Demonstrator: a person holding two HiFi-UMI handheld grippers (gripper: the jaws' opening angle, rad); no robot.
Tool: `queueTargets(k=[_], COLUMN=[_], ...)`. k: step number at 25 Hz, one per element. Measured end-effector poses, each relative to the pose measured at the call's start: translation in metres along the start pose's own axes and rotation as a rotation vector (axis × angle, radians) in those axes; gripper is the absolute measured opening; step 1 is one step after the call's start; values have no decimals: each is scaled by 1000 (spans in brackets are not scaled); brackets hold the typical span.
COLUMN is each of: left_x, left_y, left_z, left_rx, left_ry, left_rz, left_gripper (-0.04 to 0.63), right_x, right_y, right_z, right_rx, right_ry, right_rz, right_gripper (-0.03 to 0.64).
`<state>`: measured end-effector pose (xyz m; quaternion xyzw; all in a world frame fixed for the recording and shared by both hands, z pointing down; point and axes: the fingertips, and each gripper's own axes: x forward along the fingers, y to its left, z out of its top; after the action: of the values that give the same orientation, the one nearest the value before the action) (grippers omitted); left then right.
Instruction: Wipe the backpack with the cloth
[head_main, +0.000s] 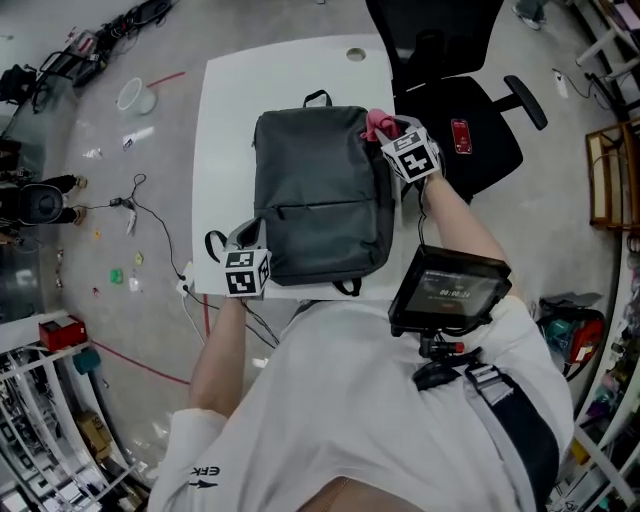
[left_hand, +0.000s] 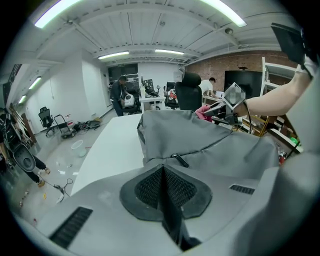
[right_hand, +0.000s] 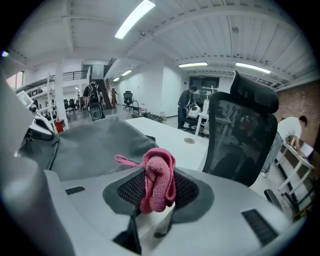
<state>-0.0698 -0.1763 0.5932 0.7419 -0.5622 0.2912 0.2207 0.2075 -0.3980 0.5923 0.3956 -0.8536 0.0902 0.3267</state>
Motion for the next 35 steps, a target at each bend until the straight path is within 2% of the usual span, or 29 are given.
queueTargets(k=[7,13,19,32,35], left_x=[-2,3,6,4,5], left_y=[1,-2,-4,-9,-9], left_z=[-2,-3,-5,-6,-6], left_rx=[-13,-8,-20,0,6], left_ry=[-5,-2,-12,-30,-34], left_rz=[-4,-45,-79,-115,-121], left_gripper=[3,3,3,3,3], right_x=[-6,-25,-53,-123,-135], right_y=[10,38,58,104,122], right_z=[-10,-32,-56,-73,-82], right_rx=[3,-37,-10,-20,-49], right_ry=[41,111,157,174,208], right_rz=[25,111,155,259,316], right_gripper=[129,130,130,129,129])
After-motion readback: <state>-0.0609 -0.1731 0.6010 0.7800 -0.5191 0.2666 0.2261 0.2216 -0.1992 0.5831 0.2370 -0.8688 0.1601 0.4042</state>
